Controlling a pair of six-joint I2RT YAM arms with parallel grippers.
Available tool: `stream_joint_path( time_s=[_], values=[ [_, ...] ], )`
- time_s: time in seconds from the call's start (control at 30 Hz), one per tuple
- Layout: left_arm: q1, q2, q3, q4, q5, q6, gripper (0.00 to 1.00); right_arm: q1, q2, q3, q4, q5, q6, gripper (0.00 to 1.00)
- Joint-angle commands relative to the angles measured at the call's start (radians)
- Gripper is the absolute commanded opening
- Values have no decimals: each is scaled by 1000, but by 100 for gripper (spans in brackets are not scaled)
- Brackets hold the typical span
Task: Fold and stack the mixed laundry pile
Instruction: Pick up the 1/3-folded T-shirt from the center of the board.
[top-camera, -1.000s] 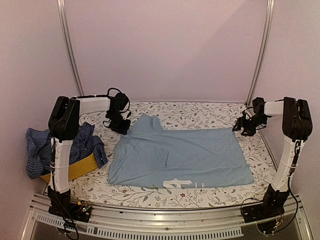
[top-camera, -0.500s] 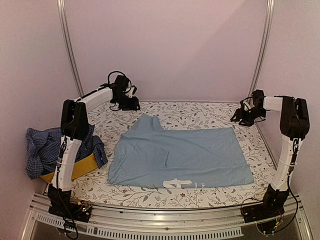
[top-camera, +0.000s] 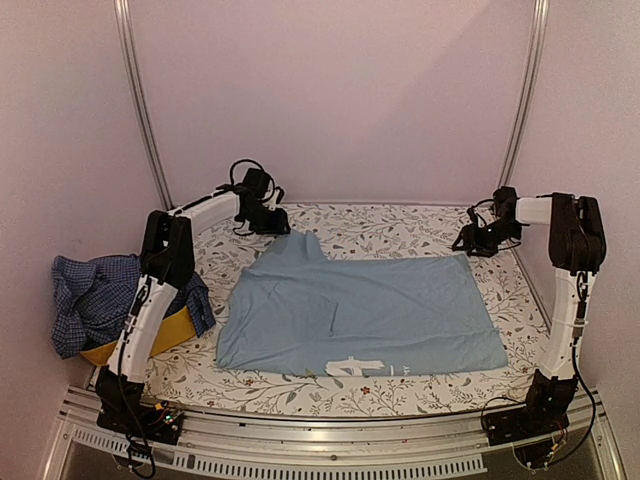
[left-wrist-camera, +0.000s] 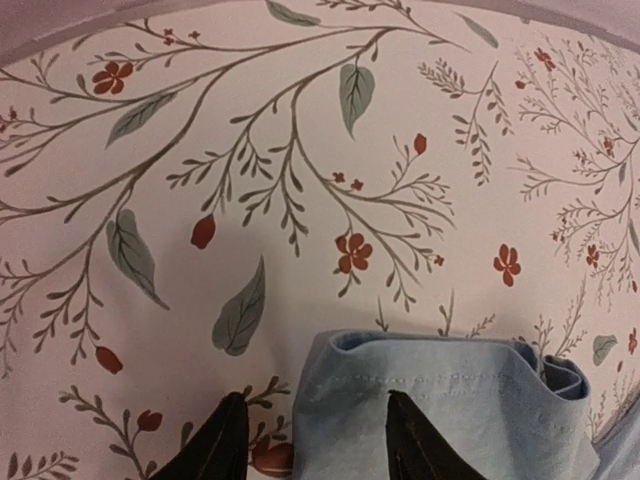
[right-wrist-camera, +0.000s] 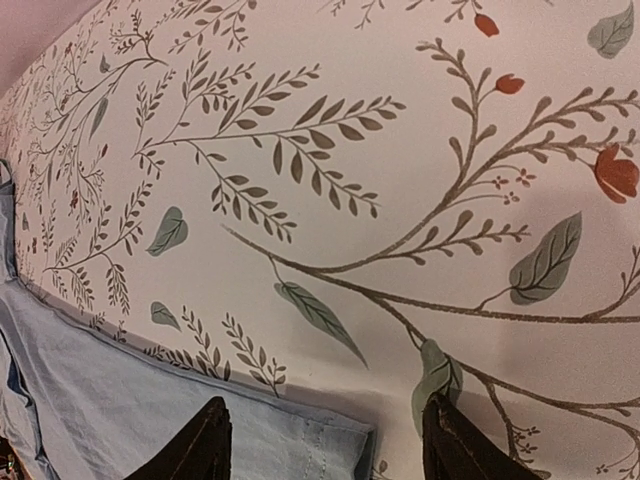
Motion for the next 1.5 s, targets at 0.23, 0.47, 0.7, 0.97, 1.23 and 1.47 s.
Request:
stream_joint_path(
  time_s=[0.23,0.47,0.7,0.97,1.23,1.47],
  values=[
    [-34,35,-50,-83,-94,25,44,10,63,-32,-31,8,-41,56],
    [-22,35,-46,-113,-104,-21,45,25,47,-74,-52,24,-63,50],
    [22,-67,-188,-100,-101,-60,46,25,21,-145,-33,30,-63,35],
    [10,-164,-332,-97,-54,-13,46,25,23,-131,-37,21,-47,1],
    [-48,-196,-422,-140,-142,-7,42,25,14,-117,-44,34,-31,0],
    [-92,-149,-377,-195,-274,-6,29,25,9,-120,-47,37,-24,0]
  ],
)
